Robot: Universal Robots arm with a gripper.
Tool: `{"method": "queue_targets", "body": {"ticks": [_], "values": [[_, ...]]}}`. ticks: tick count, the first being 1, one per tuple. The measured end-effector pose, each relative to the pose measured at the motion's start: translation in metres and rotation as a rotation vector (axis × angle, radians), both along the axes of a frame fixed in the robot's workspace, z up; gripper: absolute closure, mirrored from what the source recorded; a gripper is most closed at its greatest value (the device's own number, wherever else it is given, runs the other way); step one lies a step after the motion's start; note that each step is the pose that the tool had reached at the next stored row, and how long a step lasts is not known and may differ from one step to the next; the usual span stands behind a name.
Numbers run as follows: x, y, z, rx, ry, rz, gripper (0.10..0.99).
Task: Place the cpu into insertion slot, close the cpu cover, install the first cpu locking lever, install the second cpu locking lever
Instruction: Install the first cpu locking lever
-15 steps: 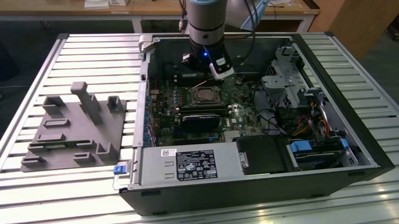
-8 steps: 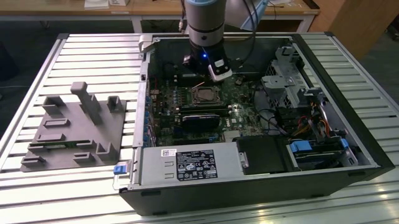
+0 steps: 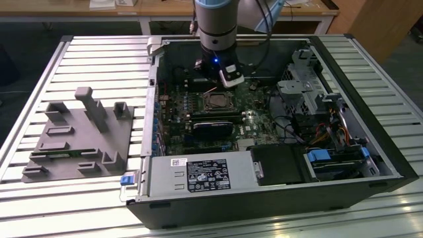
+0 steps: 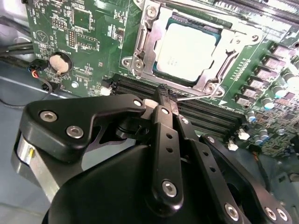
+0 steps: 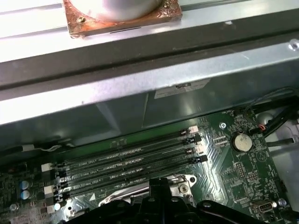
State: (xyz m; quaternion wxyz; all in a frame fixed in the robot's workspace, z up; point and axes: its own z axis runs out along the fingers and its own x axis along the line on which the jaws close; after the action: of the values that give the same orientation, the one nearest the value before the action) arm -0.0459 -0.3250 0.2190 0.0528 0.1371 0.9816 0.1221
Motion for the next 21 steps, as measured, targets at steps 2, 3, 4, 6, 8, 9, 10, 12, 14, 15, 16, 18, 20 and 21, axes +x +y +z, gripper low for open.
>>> {"method": "queue_targets", "body": {"ticks": [2, 3, 4, 6, 8, 9, 10, 12, 14, 15, 16, 18, 20, 21], "values": [[0.0000, 0.0022, -0.0009, -0.001, 0.0000, -0.004, 0.980], [0.0000, 0.0034, -0.0013, -0.001, 0.0000, -0.006, 0.980], [0.0000, 0.0046, -0.0017, -0.002, 0.0000, -0.008, 0.980], [0.0000, 0.0066, -0.0025, -0.004, -0.0001, -0.011, 0.980], [0.0000, 0.0077, -0.0035, -0.008, -0.0005, -0.015, 0.980], [0.0000, 0.0079, -0.0041, -0.009, -0.0010, -0.018, 0.980], [0.0000, 0.0081, -0.0048, -0.011, -0.0016, -0.020, 0.980], [0.0000, 0.0086, -0.0060, -0.015, -0.0026, -0.023, 0.980], [0.0000, 0.0087, -0.0066, -0.017, -0.0029, -0.025, 0.980], [0.0000, 0.0087, -0.0066, -0.017, -0.0029, -0.025, 0.980], [0.0000, 0.0087, -0.0066, -0.017, -0.0029, -0.025, 0.980], [0.0000, 0.0087, -0.0067, -0.017, -0.0029, -0.025, 0.980], [0.0000, 0.0089, -0.0072, -0.023, -0.0041, -0.025, 0.980], [-0.0002, 0.0092, -0.0075, -0.032, -0.0065, -0.025, 0.980]]}}
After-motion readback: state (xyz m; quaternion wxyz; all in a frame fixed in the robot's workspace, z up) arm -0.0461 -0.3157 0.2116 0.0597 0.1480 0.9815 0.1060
